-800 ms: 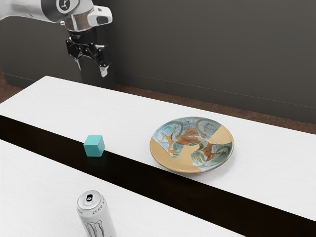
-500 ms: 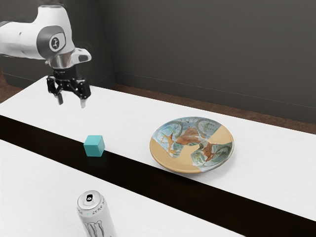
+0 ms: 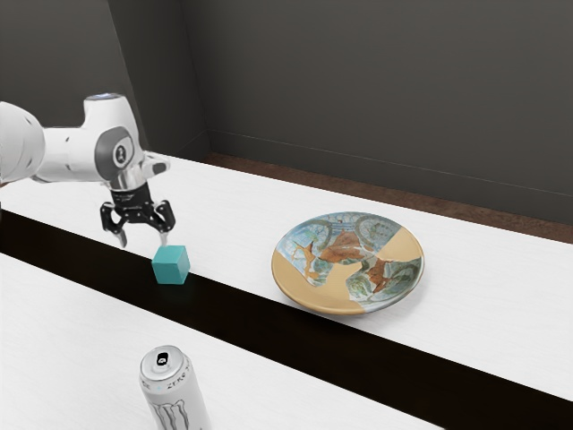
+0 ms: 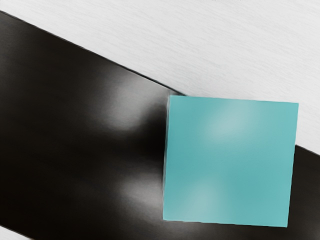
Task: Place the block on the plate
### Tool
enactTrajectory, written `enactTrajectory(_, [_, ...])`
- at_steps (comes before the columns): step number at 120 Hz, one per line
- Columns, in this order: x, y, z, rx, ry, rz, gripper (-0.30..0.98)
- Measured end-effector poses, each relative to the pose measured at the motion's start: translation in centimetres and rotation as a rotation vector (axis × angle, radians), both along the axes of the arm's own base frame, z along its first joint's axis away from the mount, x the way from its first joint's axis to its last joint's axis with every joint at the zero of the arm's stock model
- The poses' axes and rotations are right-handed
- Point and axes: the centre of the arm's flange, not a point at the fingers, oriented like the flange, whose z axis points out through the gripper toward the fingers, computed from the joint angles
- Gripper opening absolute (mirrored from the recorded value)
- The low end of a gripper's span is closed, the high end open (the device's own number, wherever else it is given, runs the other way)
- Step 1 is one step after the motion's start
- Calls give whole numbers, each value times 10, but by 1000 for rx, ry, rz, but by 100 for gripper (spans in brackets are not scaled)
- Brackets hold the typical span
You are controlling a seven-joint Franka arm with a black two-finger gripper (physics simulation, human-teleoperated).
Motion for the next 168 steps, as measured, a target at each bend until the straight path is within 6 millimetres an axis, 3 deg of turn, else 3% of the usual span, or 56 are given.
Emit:
enactTrajectory(48, [4,0,-47,-2,-7,54,69])
enactTrajectory(71, [11,-2,-43,4,-40,58,69])
enactTrajectory(94, [27,-20,-36,4,-88,34,69])
enactTrajectory(114, [37,-25,-48,0,-89,37,69])
enactTrajectory(168, [38,-24,-78,-16,-62,72,69])
